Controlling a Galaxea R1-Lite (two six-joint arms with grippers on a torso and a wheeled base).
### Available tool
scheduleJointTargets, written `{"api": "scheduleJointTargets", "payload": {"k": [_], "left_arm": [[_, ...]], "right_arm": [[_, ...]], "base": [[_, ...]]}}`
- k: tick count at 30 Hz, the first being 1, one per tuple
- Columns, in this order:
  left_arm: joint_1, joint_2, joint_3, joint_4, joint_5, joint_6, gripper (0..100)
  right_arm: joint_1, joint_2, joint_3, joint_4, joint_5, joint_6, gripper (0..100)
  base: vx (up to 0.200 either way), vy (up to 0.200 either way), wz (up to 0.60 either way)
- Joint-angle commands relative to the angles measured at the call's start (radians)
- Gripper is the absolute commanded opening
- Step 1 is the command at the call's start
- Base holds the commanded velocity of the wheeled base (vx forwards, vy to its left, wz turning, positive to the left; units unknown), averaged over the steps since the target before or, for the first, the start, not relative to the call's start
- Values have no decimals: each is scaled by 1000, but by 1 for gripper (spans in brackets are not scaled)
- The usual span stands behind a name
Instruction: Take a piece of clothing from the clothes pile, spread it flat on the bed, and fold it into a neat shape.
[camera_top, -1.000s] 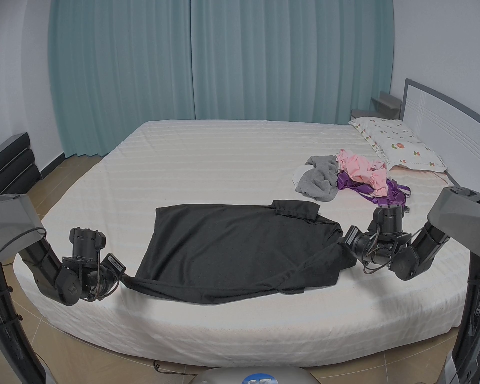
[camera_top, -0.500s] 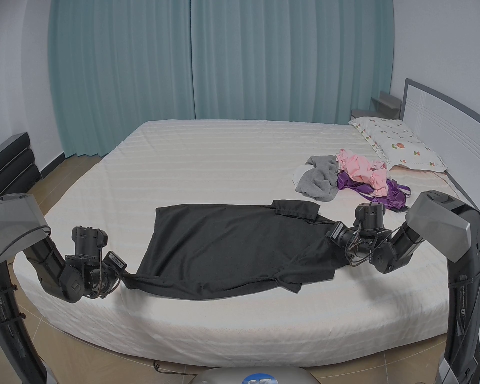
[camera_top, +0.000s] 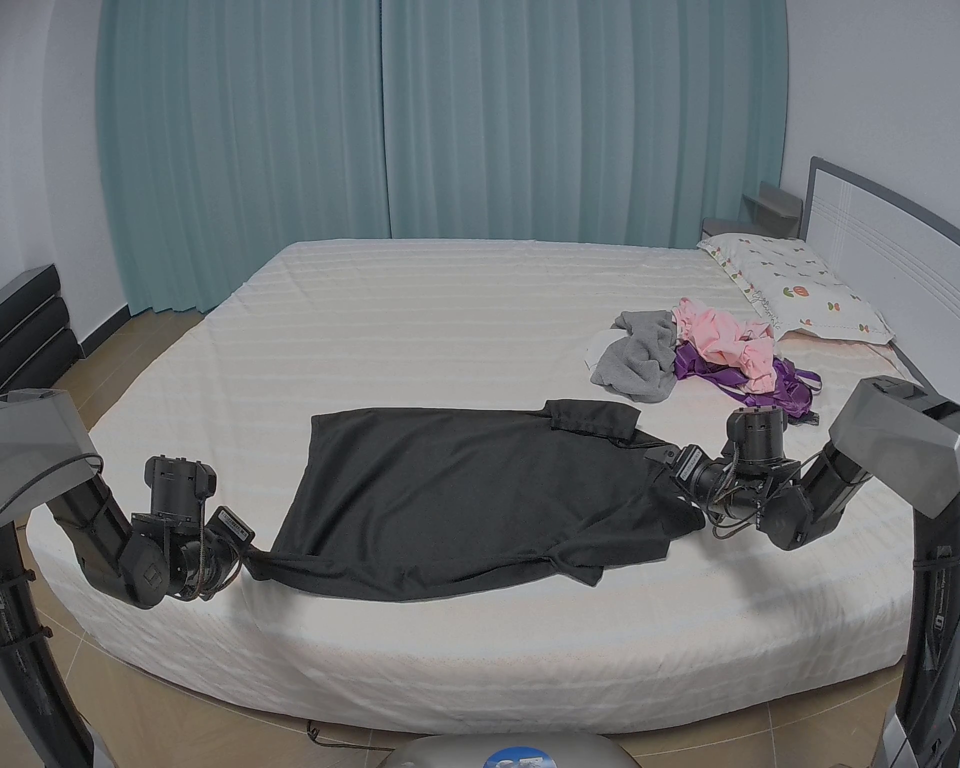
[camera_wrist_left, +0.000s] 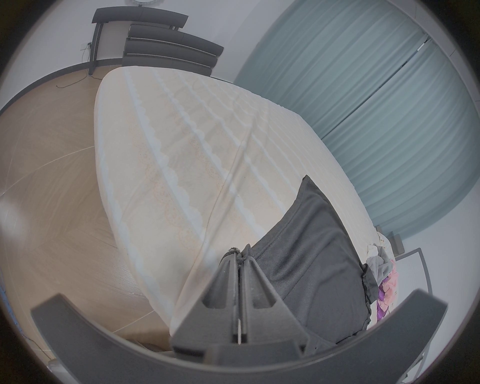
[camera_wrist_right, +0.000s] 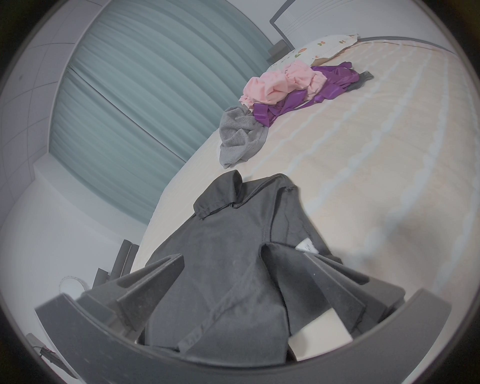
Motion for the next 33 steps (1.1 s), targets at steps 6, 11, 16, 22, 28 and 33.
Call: {"api": "scheduleJointTargets", "payload": {"k": [6, 11, 16, 22, 28, 33], "left_arm": [[-2, -10, 12, 0, 1, 0, 0], [-3, -11, 15, 1, 1, 0, 0], [-5, -16, 18, 0, 1, 0, 0], [-5, -14, 18, 0, 1, 0, 0], [-5, -14, 18, 1, 1, 1, 0], [-6, -16, 20, 1, 1, 1, 0]], "right_arm": [[5, -208, 259, -13, 87, 7, 100], [34, -188, 304, -15, 98, 11, 100], [57, -111, 293, -16, 98, 13, 100], [74, -48, 245, -15, 96, 31, 100], [75, -28, 232, -13, 87, 33, 0], [68, -93, 273, -4, 88, 33, 0]], "base": [[0, 0, 0], [0, 0, 0], [0, 0, 0], [0, 0, 0], [0, 0, 0], [0, 0, 0]]}}
